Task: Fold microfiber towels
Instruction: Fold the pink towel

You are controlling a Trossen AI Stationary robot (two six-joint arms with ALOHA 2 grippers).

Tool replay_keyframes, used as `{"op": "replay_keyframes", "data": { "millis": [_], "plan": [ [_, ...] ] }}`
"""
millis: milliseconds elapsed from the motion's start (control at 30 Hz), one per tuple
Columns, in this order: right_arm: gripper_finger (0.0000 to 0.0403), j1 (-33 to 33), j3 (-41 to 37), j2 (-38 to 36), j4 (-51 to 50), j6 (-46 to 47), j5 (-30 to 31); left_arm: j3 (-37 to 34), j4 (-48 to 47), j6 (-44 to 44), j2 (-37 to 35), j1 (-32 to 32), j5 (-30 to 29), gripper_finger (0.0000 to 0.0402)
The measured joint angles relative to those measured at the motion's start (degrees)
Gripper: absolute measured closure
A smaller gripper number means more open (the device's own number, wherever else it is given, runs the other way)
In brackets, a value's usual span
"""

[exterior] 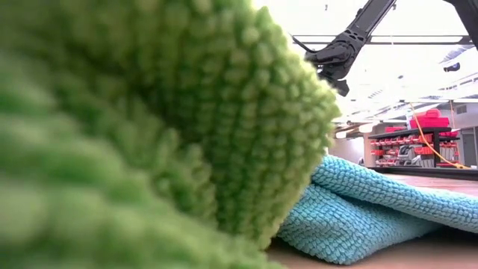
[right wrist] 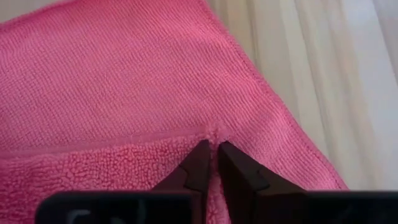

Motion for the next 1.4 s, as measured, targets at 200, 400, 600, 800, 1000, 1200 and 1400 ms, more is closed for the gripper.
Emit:
{"op": "replay_keyframes", "data": {
  "millis": [200, 400, 600, 800, 1000, 1200, 1400],
  "plan": [
    [0.0361, 0.07, -0.04, -2.17, -1.84, 0.17, 0.45, 0.00, -0.47, 0.00, 0.00, 0.00, 0.00, 0.0294],
    [0.0361, 0.71, -0.02, -9.87, -8.56, 1.61, 0.66, 0.00, -0.51, 0.06, 0.00, 0.00, -0.01, 0.0294],
    [0.0361, 2.84, 0.04, -17.14, -20.70, 4.68, 4.93, 0.00, -0.51, 0.09, 0.00, 0.00, -0.02, 0.0294],
    [0.0361, 4.60, 0.04, -23.91, -35.01, 7.80, 0.76, 0.00, -0.62, 0.11, 0.00, 0.22, -0.02, 0.0294],
    [0.0361, 8.86, 0.02, -29.88, -46.28, 7.49, -2.51, 0.00, -0.62, 0.17, 0.00, 0.22, 0.00, 0.0294],
    [0.0361, 12.21, 0.02, -30.44, -45.36, 9.17, 0.33, 0.00, 0.00, -2.48, 0.46, 0.22, 1.79, 0.0294],
    [0.0361, 12.46, -0.17, -28.30, -43.95, 13.14, 2.97, 2.59, 1.77, -9.90, 7.07, 0.14, 6.61, 0.0294]
  ]
}}
